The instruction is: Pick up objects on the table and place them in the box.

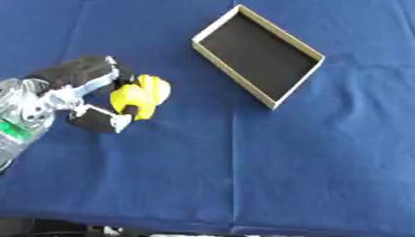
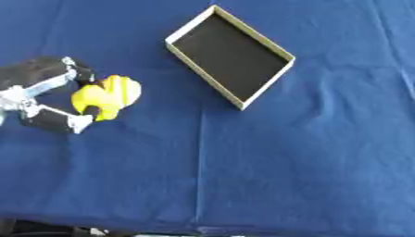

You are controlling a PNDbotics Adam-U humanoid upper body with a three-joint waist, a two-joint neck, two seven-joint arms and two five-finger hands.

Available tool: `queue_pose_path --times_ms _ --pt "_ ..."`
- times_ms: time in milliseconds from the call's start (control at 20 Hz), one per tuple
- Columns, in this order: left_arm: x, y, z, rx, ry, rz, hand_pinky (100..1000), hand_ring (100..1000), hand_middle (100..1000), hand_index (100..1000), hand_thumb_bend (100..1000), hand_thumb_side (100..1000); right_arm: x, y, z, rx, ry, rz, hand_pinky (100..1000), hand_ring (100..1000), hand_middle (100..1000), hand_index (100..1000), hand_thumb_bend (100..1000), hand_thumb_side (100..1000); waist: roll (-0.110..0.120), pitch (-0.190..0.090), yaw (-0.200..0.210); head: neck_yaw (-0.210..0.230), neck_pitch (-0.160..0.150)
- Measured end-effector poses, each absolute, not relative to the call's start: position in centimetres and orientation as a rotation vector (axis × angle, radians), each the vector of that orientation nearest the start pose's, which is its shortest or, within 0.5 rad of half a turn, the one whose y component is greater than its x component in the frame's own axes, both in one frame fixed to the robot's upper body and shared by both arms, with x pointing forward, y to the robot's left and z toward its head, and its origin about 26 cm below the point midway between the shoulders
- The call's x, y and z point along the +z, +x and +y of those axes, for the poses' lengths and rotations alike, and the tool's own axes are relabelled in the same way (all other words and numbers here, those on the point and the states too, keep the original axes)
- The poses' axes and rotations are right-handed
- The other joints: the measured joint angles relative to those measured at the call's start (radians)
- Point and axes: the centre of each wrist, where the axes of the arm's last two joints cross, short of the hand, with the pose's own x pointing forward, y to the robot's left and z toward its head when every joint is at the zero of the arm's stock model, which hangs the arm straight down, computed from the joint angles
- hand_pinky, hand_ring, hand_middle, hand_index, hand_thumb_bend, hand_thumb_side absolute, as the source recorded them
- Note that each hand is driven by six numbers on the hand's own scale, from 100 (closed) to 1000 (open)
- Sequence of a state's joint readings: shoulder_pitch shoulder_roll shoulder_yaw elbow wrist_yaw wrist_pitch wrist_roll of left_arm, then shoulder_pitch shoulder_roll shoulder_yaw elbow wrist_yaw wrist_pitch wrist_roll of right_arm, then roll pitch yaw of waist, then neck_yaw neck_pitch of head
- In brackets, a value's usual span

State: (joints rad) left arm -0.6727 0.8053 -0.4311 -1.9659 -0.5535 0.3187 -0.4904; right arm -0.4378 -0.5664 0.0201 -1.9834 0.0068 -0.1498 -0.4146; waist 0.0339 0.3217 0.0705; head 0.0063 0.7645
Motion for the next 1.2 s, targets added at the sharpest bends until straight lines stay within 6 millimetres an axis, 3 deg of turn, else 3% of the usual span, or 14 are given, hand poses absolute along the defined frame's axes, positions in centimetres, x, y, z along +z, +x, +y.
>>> queue_pose_path --times_ms 300,550,750,900,1200 --pt "33.2 31.4 18.4 -1.596 0.857 -1.822 826 623 555 679 100 154 25.9 30.7 -27.7 -0.213 0.614 3.558 822 829 725 786 100 827 -0.001 -0.005 0.004 0.000 0.000" --pt "34.9 34.3 15.0 -1.613 0.756 -1.908 834 620 554 679 100 203 26.1 30.7 -27.6 -0.209 0.603 3.556 822 829 725 786 100 825 -0.006 -0.005 -0.005 0.002 0.000" --pt "34.3 37.1 11.6 -1.628 0.666 -1.940 838 621 560 686 100 237 26.7 30.8 -27.3 -0.205 0.570 3.538 821 828 725 787 100 817 -0.011 0.005 -0.027 0.014 0.000" --pt "32.7 39.4 9.6 -1.634 0.644 -1.938 840 620 561 688 100 241 27.5 30.9 -27.0 -0.198 0.536 3.516 821 826 726 787 100 810 -0.014 0.016 -0.045 0.026 -0.001" --pt "28.8 43.0 7.8 -1.592 0.698 -1.892 844 618 559 688 100 264 28.2 30.9 -26.7 -0.178 0.484 3.495 820 826 725 787 100 805 -0.017 0.029 -0.062 0.035 -0.010"
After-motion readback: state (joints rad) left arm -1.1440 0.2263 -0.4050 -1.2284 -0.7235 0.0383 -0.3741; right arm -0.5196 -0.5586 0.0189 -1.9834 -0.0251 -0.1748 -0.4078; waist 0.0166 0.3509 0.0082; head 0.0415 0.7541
